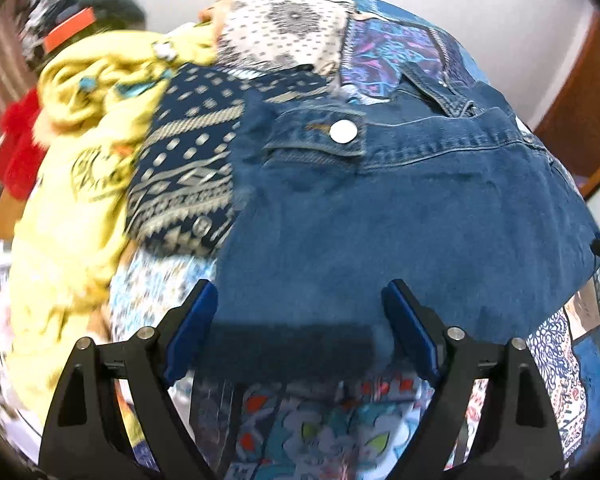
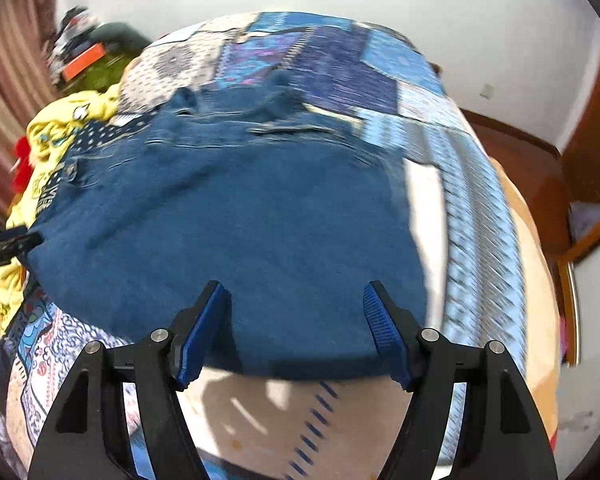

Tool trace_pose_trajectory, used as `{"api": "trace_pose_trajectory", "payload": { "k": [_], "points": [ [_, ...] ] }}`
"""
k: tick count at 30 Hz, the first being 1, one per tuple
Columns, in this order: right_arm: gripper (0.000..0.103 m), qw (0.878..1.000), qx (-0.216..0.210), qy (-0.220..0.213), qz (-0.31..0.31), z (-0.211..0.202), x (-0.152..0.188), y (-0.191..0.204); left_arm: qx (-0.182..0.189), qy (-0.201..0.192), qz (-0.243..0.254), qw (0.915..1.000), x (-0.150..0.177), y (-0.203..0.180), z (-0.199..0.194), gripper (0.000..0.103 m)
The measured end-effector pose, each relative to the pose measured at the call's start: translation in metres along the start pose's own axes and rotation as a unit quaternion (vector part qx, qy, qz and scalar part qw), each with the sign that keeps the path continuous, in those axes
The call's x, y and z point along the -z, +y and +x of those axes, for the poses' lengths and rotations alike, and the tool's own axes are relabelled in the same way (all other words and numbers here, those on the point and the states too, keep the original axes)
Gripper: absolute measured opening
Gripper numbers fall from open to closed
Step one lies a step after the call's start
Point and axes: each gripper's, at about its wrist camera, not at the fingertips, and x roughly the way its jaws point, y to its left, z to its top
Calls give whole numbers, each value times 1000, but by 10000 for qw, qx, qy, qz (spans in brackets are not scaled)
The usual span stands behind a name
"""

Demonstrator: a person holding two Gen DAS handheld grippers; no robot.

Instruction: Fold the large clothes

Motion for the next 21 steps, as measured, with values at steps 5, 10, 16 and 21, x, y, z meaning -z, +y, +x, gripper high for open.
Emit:
{"api": "trace_pose_trajectory", "payload": {
  "k": [5,10,16,21],
  "points": [
    [73,9987,367,161,320,-16,18,-26,87,33,-478,9988,17,22,-15,92],
    [73,9974,411,129,572,-33,28,-35,171,2,-841,9963,29,35,-34,92],
    [73,9990,289,-289,159,-54,15,-4,1069,-35,-1808,9777,39,50,-46,92],
    [80,9984,-9,-525,-207,-56,-1,34,1760,-53,-2496,9522,46,56,-40,92]
  ]
}}
